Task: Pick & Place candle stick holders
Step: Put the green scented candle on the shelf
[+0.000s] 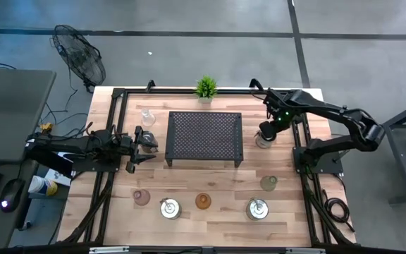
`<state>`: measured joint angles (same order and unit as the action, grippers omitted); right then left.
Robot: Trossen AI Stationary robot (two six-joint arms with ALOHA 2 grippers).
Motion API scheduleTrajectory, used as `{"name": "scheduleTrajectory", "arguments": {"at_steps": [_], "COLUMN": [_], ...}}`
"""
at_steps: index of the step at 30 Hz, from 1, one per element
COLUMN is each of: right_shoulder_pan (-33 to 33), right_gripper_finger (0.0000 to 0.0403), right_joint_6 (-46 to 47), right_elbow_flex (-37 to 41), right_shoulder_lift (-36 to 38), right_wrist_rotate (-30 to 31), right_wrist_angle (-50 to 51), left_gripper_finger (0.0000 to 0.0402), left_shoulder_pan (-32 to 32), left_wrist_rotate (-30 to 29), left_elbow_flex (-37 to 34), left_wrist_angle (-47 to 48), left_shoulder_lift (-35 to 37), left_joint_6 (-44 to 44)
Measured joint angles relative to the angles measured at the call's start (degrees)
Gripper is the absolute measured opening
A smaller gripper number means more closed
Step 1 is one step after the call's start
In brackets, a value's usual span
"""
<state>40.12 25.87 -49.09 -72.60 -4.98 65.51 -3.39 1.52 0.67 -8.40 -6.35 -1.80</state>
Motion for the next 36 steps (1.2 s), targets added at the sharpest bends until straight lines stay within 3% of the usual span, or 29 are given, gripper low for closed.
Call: {"name": "scheduleTrajectory", "arguments": {"at_steps": [18,36], "right_shoulder_pan": [-0.04,-0.04], "right_gripper_finger": [0.0,0.0], "right_joint_6": [-0.24,0.2], "right_elbow_flex": [-13.15,-27.75], "right_shoulder_lift": [0.11,0.14], "right_wrist_rotate": [0.24,-1.54], "right_wrist_angle": [11.71,16.88], "left_gripper_finger": [0.0188,0.0188], "left_shoulder_pan": [0.0,0.0], "left_wrist_rotate": [0.0,0.0], "left_elbow_flex": [0.0,0.0], "left_wrist_angle": [0.0,0.02], "left_shoulder_lift": [-0.01,-0.01], "left_joint_6": [0.01,0.0]}}
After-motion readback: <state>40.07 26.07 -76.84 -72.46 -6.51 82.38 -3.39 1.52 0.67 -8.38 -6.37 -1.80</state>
